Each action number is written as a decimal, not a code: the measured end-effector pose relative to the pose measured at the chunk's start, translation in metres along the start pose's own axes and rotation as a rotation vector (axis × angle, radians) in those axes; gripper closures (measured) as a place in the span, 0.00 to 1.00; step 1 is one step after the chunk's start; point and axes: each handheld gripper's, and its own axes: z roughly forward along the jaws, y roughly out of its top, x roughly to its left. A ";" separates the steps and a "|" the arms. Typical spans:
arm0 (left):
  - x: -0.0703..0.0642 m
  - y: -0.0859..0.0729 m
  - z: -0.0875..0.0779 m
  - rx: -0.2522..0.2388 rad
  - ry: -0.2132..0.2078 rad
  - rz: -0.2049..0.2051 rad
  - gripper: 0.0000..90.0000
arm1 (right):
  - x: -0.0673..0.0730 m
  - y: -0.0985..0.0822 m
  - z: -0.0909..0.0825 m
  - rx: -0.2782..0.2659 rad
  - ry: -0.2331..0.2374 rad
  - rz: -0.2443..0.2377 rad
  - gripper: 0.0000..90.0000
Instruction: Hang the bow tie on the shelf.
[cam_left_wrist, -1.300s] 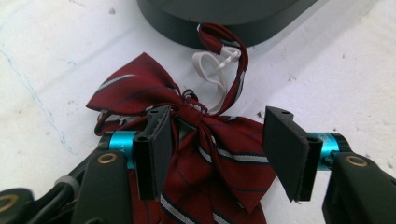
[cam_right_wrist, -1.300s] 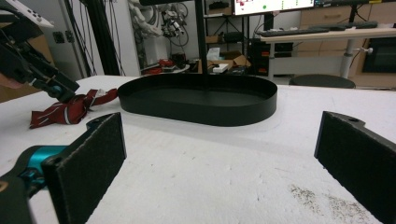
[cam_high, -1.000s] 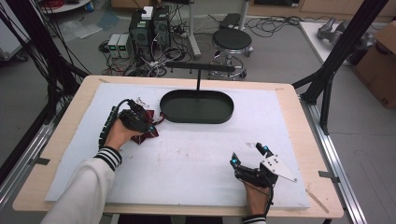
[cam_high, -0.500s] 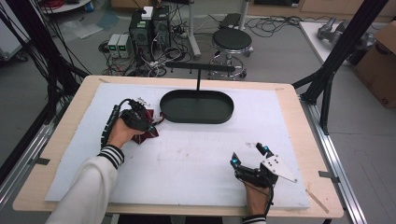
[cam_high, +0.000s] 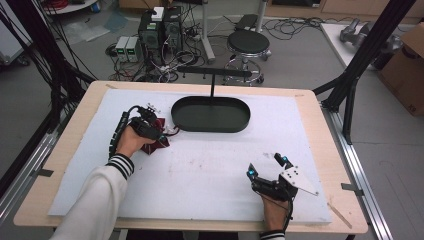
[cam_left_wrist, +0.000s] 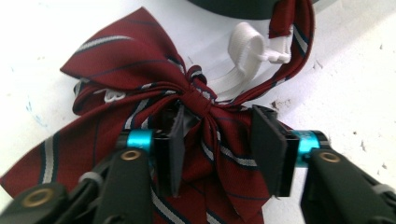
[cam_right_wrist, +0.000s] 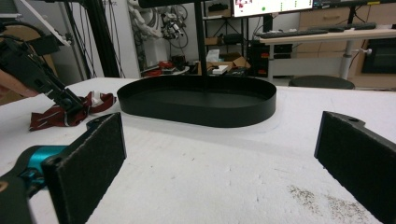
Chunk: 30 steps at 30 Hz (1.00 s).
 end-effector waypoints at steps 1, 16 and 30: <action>0.000 0.000 0.000 0.002 0.000 -0.001 0.65 | 0.000 0.000 0.000 0.000 0.000 0.000 0.01; 0.001 -0.005 0.001 -0.023 0.000 -0.026 0.85 | 0.000 0.000 0.000 0.000 0.000 0.000 0.01; -0.003 -0.007 -0.007 -0.097 0.010 0.001 0.91 | 0.000 0.000 0.000 -0.001 -0.001 -0.004 0.01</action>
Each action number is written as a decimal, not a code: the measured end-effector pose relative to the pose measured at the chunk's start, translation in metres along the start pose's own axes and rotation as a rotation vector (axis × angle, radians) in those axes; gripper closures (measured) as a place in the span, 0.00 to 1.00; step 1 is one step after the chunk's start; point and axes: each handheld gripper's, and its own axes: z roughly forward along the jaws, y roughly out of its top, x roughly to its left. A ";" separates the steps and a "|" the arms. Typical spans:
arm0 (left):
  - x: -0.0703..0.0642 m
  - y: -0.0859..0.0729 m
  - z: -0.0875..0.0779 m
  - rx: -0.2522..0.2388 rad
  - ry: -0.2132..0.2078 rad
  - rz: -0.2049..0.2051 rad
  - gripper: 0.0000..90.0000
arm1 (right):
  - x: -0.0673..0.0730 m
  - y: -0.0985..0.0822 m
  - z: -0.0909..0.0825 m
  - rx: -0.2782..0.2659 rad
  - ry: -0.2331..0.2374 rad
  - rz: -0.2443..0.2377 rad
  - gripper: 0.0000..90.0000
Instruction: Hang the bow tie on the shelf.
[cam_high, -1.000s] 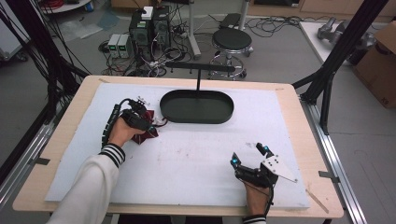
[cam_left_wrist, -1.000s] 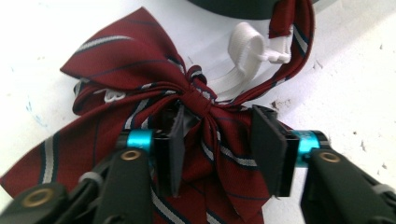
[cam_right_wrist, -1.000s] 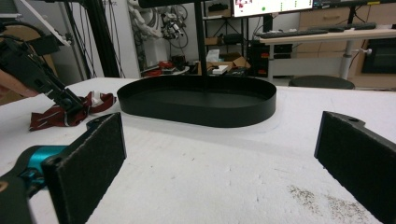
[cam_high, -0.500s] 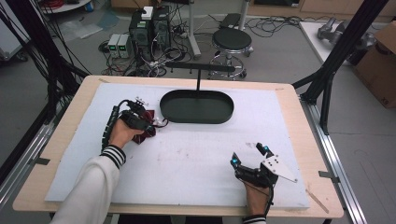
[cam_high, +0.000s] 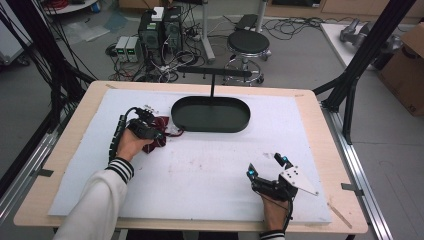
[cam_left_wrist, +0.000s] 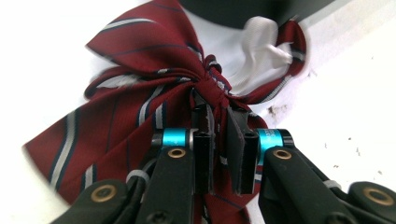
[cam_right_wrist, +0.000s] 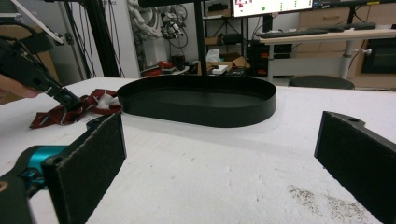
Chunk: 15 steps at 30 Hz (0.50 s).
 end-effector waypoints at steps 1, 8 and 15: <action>0.000 0.001 -0.002 -0.010 0.003 0.002 0.91 | 0.000 0.000 0.000 0.001 0.001 0.000 0.01; 0.002 0.005 -0.017 -0.082 0.003 0.005 0.91 | 0.001 0.000 0.000 0.003 0.000 0.003 0.01; -0.002 0.016 -0.038 -0.160 -0.003 0.036 0.91 | 0.001 0.000 0.000 0.003 0.000 0.000 0.01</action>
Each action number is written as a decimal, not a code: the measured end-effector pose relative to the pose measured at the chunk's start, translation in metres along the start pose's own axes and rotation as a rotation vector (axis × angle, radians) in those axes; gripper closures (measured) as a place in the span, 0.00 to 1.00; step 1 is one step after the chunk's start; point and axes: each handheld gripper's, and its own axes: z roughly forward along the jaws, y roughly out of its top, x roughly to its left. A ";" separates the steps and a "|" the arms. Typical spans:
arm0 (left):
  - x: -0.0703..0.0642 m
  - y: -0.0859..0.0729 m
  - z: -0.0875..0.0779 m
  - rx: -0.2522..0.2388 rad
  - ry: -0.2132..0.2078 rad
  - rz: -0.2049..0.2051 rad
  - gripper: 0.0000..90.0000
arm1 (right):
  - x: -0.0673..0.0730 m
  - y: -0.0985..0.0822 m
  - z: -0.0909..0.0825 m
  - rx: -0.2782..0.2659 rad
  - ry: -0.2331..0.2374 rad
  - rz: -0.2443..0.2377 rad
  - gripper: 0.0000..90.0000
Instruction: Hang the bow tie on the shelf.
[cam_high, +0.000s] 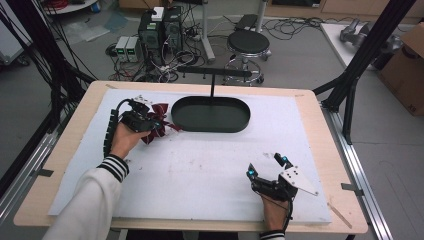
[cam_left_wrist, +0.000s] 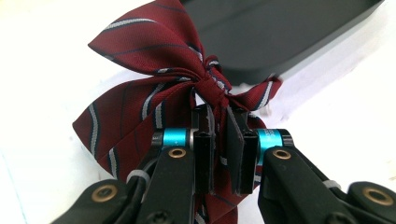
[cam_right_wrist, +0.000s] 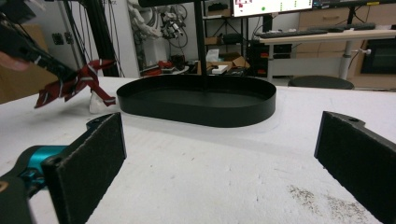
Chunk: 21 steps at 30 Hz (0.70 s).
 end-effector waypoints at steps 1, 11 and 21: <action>-0.001 0.002 -0.003 -0.007 -0.002 0.008 0.91 | 0.000 0.000 0.000 0.000 -0.001 -0.001 0.01; -0.013 0.026 -0.024 -0.080 0.011 0.054 0.91 | 0.000 0.000 0.000 -0.001 0.000 -0.005 0.01; -0.024 0.049 -0.041 -0.146 0.040 0.091 0.91 | 0.000 0.000 0.000 0.001 0.000 0.001 0.01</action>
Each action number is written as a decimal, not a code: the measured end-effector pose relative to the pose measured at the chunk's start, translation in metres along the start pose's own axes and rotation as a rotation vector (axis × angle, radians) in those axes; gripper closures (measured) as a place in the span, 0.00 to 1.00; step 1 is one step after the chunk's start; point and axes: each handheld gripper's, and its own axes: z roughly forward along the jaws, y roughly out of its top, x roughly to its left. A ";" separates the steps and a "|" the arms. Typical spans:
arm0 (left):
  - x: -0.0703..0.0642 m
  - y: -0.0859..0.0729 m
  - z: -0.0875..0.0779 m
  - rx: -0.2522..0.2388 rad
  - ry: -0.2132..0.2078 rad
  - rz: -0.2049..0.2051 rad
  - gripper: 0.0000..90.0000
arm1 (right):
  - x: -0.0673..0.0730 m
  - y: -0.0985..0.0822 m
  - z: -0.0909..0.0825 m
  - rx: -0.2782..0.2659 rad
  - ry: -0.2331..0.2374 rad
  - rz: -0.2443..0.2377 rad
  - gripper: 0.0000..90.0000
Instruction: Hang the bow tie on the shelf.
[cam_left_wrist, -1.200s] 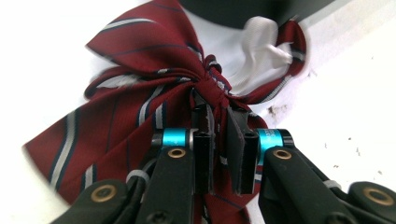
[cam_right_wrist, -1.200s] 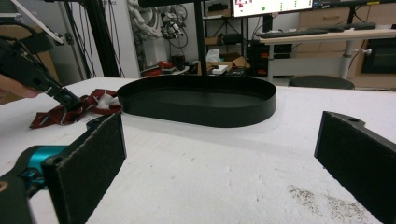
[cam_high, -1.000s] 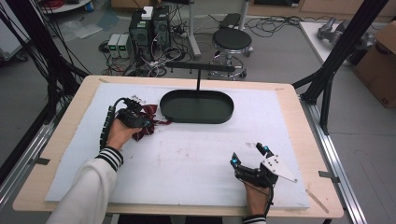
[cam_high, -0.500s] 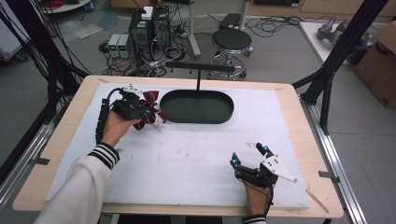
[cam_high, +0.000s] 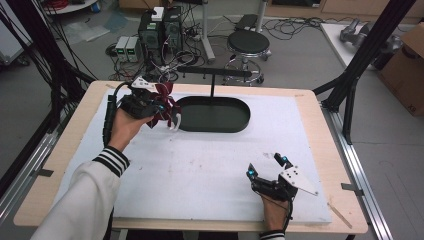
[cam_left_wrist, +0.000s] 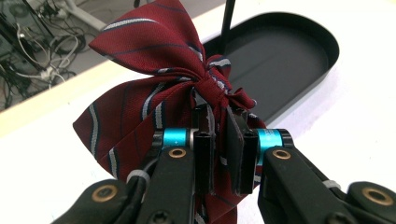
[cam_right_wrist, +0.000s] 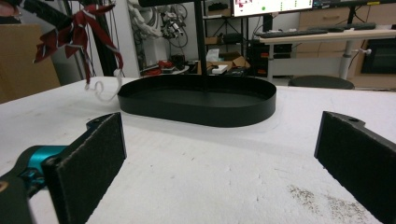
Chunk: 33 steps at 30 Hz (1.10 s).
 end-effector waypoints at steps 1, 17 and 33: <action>0.000 0.003 -0.001 -0.005 0.001 0.005 0.91 | 0.000 0.000 0.000 -0.001 -0.001 -0.001 0.01; -0.014 0.046 -0.006 -0.054 0.019 0.082 0.91 | -0.001 0.000 0.000 -0.009 0.003 0.004 0.01; -0.016 0.074 0.010 -0.075 0.035 0.094 0.91 | -0.003 0.000 0.000 -0.009 0.007 0.022 0.01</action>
